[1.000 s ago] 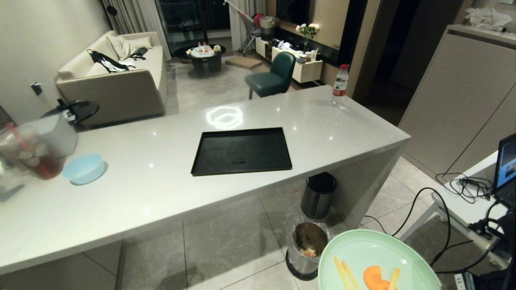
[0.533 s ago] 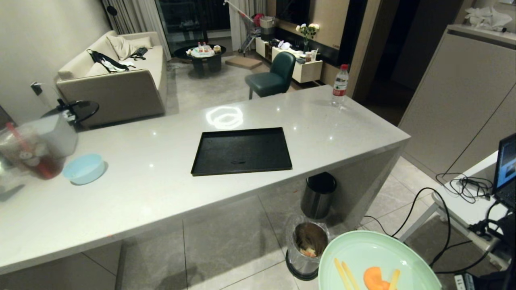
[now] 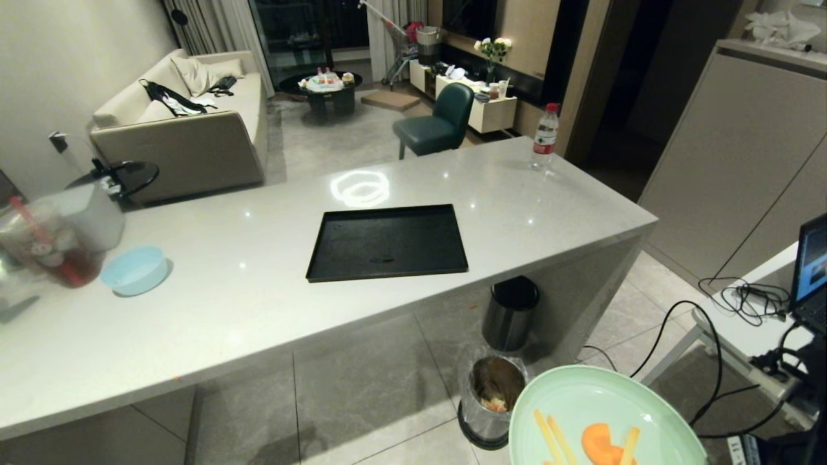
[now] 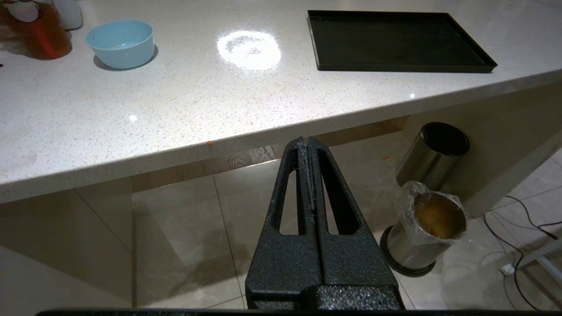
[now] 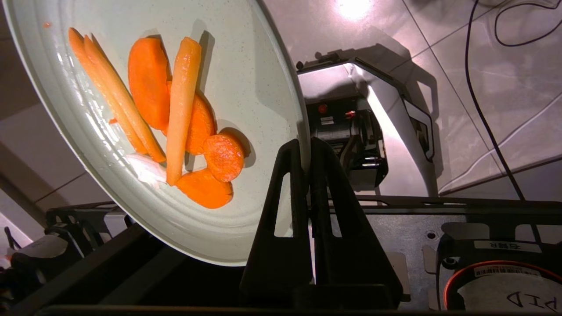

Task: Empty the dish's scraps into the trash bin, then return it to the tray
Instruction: Move the plate over the trash can

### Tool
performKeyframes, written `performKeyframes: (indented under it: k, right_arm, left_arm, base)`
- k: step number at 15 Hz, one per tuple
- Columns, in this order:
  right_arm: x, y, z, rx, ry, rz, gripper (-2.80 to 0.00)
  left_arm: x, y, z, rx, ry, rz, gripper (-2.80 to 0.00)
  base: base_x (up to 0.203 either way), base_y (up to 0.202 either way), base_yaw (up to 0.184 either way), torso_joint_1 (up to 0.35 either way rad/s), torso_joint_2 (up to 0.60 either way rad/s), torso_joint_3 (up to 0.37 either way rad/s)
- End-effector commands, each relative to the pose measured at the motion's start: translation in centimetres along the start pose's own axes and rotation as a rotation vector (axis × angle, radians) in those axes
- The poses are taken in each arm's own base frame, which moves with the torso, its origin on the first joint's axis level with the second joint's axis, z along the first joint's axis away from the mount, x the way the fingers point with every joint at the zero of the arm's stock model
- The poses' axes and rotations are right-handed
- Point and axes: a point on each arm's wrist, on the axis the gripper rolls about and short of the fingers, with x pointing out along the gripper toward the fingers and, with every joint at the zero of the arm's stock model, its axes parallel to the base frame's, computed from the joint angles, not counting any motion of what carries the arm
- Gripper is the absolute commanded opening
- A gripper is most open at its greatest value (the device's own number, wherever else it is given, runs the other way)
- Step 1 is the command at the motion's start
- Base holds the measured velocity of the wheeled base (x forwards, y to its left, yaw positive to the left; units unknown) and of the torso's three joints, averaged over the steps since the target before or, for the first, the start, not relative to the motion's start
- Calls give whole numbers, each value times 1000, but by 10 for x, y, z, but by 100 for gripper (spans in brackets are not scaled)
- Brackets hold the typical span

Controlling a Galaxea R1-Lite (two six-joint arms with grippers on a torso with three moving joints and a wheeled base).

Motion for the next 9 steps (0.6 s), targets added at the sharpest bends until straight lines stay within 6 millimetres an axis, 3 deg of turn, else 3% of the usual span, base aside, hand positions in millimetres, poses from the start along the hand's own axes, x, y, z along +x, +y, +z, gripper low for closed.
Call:
performKeyframes:
  k: [1, 6, 9]
  right_arm:
    - [0, 1, 1, 20, -3, 1, -280]
    - [2, 2, 2, 21, 3, -1, -280]
    - [3, 0, 1, 22, 11, -7, -280]
  left_arm:
    - [0, 0, 0, -1, 0, 0, -280]
    - [0, 0, 0, -1, 0, 0, -280]
    - [0, 0, 0, -1, 0, 0, -280]
  base:
    - [0, 0, 0, 0, 0, 0]
    - [0, 0, 0, 0, 0, 0]
    - [0, 0, 0, -127, 290, 158]
